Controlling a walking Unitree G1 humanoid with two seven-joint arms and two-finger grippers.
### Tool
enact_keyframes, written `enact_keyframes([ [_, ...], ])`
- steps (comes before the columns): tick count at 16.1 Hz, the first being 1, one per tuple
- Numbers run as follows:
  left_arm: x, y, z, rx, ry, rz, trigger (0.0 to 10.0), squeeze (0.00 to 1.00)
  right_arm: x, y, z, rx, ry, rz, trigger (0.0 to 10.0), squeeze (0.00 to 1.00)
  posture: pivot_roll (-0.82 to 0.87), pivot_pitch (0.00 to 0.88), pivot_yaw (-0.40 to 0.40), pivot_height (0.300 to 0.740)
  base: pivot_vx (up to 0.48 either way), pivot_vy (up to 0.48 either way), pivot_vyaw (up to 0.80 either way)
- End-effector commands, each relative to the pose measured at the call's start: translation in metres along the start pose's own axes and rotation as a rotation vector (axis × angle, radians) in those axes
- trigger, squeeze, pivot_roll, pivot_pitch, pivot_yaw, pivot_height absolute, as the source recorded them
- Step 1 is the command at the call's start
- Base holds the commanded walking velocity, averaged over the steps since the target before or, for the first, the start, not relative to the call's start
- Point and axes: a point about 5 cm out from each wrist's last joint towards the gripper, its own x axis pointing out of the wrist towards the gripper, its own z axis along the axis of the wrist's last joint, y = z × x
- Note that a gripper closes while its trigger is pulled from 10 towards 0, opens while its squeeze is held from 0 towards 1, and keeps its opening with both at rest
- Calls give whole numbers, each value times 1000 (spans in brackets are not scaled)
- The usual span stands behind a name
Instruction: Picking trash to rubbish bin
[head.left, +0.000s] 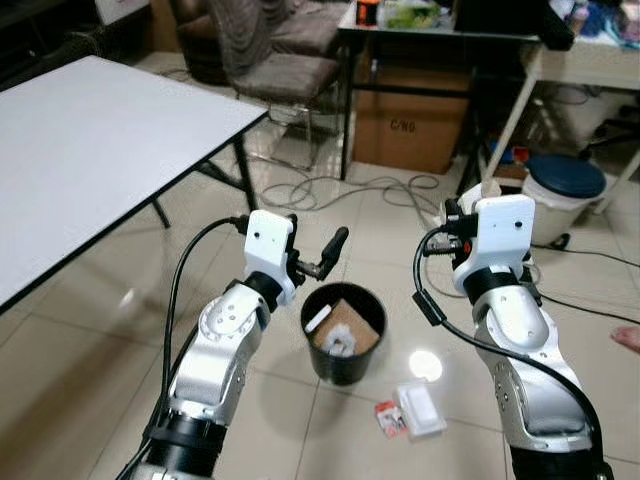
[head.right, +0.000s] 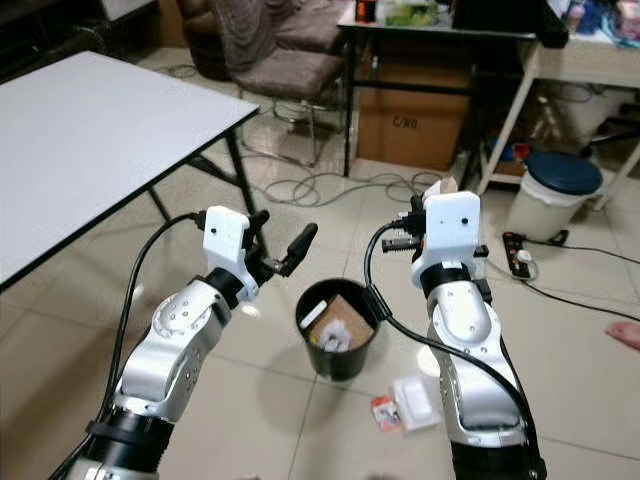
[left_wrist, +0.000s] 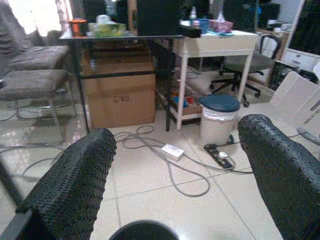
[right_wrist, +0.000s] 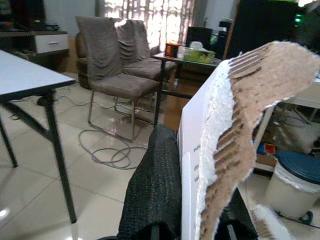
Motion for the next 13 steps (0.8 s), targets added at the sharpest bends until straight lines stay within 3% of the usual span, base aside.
enact_keyframes([
  [1, 3, -8, 2, 6, -8, -31, 10000, 0, 0, -7, 2, -18, -8, -22, 10000, 0, -81, 77, 27, 740, 480, 0, 0],
  [13, 4, -11, 1, 23, 2, -52, 10000, 0, -1, -7, 0, -18, -6, -28, 10000, 0, -81, 74, 34, 740, 480, 0, 0],
])
